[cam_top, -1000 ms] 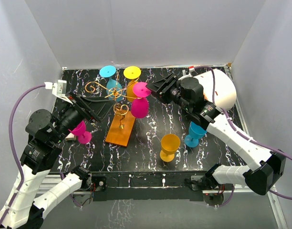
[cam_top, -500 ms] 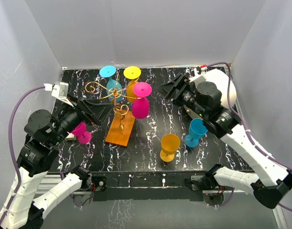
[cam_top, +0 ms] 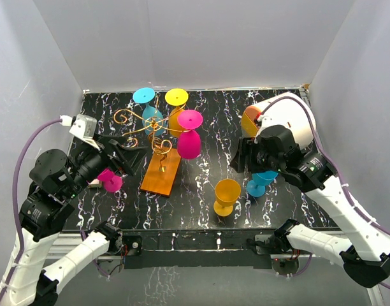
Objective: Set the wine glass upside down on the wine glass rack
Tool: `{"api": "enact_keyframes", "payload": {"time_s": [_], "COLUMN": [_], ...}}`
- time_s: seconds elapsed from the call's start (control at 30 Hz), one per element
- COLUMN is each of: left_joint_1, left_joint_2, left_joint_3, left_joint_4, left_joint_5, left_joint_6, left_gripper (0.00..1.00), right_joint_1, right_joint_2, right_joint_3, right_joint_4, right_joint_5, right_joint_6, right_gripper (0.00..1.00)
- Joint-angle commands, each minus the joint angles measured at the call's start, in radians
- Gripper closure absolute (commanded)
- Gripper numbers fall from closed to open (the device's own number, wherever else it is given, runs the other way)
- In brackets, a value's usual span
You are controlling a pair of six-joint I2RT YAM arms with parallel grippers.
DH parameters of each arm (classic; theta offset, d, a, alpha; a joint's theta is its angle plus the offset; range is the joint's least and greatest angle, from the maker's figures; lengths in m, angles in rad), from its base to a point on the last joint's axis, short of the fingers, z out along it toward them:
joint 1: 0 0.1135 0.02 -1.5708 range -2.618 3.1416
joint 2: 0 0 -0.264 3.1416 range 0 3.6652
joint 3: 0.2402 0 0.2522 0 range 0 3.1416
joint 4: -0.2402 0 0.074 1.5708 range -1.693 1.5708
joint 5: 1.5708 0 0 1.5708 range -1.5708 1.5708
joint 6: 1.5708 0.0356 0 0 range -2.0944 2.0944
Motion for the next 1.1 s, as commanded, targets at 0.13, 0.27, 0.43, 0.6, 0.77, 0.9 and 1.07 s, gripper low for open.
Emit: {"api": "enact_keyframes", "payload": {"time_s": [0.13,0.27,0.43,0.6,0.77,0.9,1.07], "left_joint_1": [-0.002,-0.003,-0.002,-0.003,-0.002,-0.002,-0.002], "left_joint_2": [-0.043,-0.065,-0.071,-0.072,-0.071,-0.081,-0.089], "left_joint_3": [-0.035,-0.044,-0.026,-0.020,-0.004,0.000,0.001], "left_joint_4": [0.080,0.116,0.103,0.097,0.088,0.090,0.095], "left_joint_5": [-0.059,-0.018,-0.012,-0.017,-0.020,-0.047,-0.075], "left_joint_6": [0.049,0.058,0.060,0.058,0.052,0.055,0.064], "left_gripper": [0.01,0.02,0.02,0.02,0.02,0.02,0.02], "right_joint_1": [-0.003,-0.003,0.000,0.029,0.071,0.082,0.092], "right_joint_2": [-0.015,-0.027,-0.003,0.040,0.089,0.097,0.102], "right_joint_3": [-0.070,-0.145,-0.176,-0.189,-0.181,-0.152,-0.139], "right_joint_4": [-0.211,-0.162,-0.105,-0.038,-0.033,-0.075,-0.118], "right_joint_5": [0.018,-0.085,-0.152,-0.143,-0.051,-0.022,-0.013], "right_joint_6": [-0.107,-0.132,-0.134,-0.130,-0.096,-0.141,-0.166], "right_gripper": [0.45,0.48,0.50,0.53,0.65,0.82,0.97]}}
